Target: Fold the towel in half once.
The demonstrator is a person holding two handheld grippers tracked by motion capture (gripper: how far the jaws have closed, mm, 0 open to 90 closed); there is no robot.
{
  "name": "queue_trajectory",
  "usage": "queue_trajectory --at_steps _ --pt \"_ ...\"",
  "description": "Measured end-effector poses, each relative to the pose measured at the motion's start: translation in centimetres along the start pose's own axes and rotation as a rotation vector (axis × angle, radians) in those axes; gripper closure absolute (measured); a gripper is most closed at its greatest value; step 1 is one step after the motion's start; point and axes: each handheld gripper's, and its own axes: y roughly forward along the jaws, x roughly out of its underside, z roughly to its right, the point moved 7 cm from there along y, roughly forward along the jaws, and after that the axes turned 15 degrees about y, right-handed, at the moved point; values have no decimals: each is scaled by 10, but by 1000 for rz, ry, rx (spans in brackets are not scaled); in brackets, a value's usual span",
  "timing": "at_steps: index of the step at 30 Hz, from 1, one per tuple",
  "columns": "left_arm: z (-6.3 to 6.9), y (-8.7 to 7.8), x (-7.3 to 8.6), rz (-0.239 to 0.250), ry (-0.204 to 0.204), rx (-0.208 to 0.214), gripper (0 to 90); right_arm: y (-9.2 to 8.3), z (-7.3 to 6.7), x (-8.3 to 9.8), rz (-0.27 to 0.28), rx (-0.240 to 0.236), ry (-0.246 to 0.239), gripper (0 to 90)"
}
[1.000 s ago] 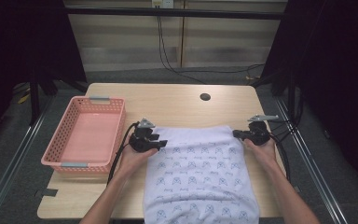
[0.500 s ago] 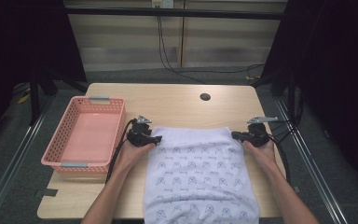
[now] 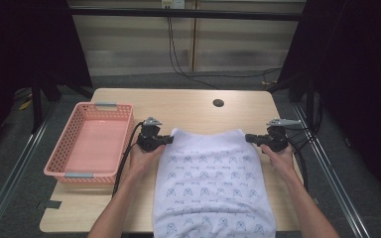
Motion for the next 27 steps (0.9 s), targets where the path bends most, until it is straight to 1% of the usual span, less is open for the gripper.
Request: queue_trajectory --at_steps 1,3,4,5,6,7,8,10,11,12,13,14,16,18,19,20,22,23,24,25,26,27 --pt "0 -6 -10 25 2 -6 870 -2 -2 -3 9 -5 -2 886" --pt "0 -16 -24 49 19 -6 870 -7 -7 -13 35 -26 -2 886" --pt "-1 -19 -29 50 33 -11 870 -10 -10 -20 45 -24 -8 886" --pt "-4 -25 -35 65 41 -24 870 -12 -12 -25 55 -25 -14 886" --pt "-6 -30 -40 88 29 -19 870 -16 -14 -33 68 -27 -20 886" --pt "-9 -35 -44 101 24 -26 870 -20 -16 -39 79 -23 -26 886" --pt "-11 -38 -46 102 23 -38 870 -24 -17 -47 95 -27 -25 886" --pt "-16 -43 -50 116 18 -48 870 -30 -19 -59 115 -31 -26 887" --pt "-20 -46 -53 120 12 -62 870 -32 -19 -64 121 -28 -28 887" --pt "-23 -48 -55 120 20 -77 870 -36 -19 -71 133 -27 -28 887" --pt "-25 -50 -57 119 25 -81 870 -38 -20 -77 141 -26 -30 887" --pt "-28 -53 -61 131 20 -85 870 -40 -20 -81 147 -27 -29 887" --pt "-35 -59 -66 155 -3 -87 871 -44 -22 -91 169 -33 -31 887" --pt "-41 -63 -74 184 -22 -88 871 -45 -23 -99 177 -29 -31 887" --pt "-42 -64 -77 176 -7 -93 871 -46 -24 -104 180 -24 -32 887" --pt "-44 -65 -83 177 -1 -102 871 -46 -24 -107 180 -21 -36 888" --pt "-47 -68 -94 197 5 -108 871 -46 -26 -120 194 -9 -39 887" --pt "-49 -71 -102 212 -3 -111 871 -47 -27 -124 197 -5 -36 888" --pt "-50 -73 -107 216 8 -114 871 -48 -28 -132 206 -3 -36 888" --pt "-52 -77 -116 218 24 -120 871 -50 -29 -137 216 -1 -38 888" --pt "-52 -79 -120 225 29 -124 871 -53 -30 -145 228 0 -39 888" --pt "-53 -84 -125 240 37 -118 871 -55 -32 -149 234 0 -32 888"
